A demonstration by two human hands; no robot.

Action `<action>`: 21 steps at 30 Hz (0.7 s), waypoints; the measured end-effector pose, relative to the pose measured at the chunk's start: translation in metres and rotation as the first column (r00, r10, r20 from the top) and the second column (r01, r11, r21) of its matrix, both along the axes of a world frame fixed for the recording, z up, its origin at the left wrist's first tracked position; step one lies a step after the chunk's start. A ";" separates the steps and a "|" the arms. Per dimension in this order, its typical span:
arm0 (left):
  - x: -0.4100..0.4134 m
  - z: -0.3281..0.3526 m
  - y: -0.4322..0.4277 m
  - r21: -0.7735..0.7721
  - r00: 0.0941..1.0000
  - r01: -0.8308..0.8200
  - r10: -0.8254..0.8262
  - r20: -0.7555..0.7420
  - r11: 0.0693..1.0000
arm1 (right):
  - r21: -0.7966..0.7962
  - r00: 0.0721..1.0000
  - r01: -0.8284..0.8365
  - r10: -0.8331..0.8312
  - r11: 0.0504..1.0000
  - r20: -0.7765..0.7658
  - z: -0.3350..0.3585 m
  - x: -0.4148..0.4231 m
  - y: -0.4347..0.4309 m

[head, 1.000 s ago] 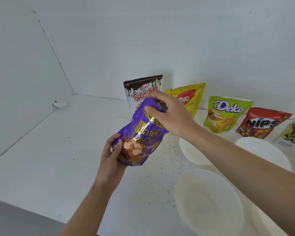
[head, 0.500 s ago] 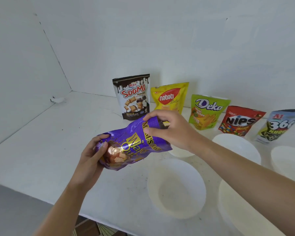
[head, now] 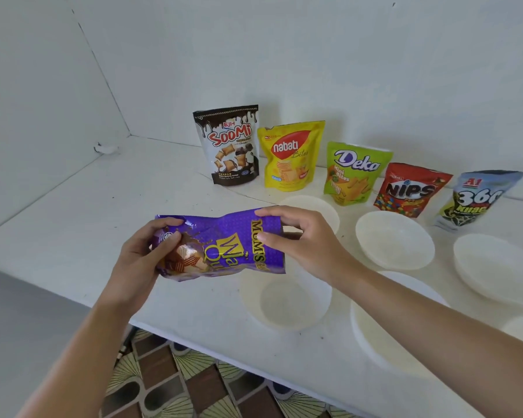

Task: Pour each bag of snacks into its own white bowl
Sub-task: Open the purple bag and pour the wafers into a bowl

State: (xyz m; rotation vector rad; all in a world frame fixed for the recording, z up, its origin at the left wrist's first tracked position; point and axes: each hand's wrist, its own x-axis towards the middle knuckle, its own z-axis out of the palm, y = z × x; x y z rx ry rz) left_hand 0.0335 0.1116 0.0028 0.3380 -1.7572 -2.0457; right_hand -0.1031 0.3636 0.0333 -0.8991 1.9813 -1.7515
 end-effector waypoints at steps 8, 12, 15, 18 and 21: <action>0.002 0.019 -0.008 -0.199 0.995 0.063 -0.046 0.087 0.978 | -0.089 0.976 0.072 -0.051 0.993 0.210 -0.010 0.006 0.007; -0.004 0.022 -0.009 -0.269 0.991 0.073 -0.040 0.125 0.960 | -0.067 0.968 0.103 -0.085 0.992 0.236 -0.022 0.013 0.006; -0.008 0.030 -0.009 -0.270 0.986 0.111 -0.072 0.148 0.957 | -0.085 0.952 0.112 -0.082 0.990 0.296 -0.027 0.019 0.008; -0.012 0.033 -0.009 -0.289 0.981 0.138 -0.091 0.170 0.947 | -0.097 0.935 0.122 -0.081 0.988 0.344 -0.031 0.021 0.011; -0.015 0.035 -0.008 -0.365 0.974 0.165 -0.093 0.205 0.916 | -0.103 0.920 0.168 -0.118 0.980 0.373 -0.033 0.019 0.015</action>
